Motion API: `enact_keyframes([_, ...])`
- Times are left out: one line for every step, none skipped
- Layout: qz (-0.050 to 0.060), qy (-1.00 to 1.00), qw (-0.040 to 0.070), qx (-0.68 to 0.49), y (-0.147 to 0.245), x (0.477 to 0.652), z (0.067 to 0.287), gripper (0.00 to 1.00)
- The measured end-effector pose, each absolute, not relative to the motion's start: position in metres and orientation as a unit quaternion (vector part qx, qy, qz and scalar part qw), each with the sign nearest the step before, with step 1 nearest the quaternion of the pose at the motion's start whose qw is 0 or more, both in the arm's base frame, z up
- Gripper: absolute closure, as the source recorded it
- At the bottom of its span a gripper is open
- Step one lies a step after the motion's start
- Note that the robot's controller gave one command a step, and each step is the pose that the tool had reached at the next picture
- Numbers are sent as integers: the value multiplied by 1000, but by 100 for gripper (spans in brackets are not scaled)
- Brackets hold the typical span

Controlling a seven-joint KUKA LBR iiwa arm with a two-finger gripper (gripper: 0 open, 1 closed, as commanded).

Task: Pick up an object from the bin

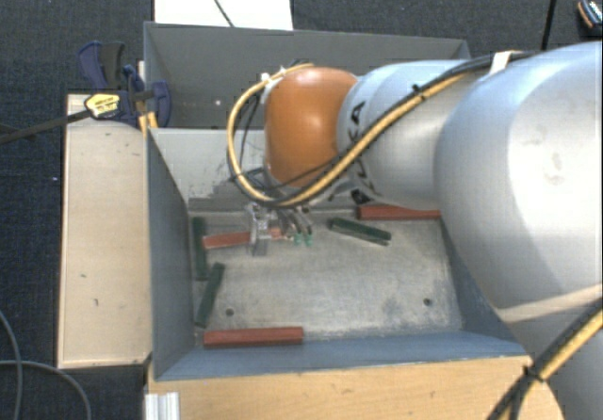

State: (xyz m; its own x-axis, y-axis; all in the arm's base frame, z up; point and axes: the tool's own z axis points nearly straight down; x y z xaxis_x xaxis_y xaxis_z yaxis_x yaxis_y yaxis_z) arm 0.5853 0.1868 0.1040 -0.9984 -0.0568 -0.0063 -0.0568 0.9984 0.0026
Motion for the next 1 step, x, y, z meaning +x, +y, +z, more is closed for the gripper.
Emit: enact_keyframes([2,1000,4,-28,187,587,149,100])
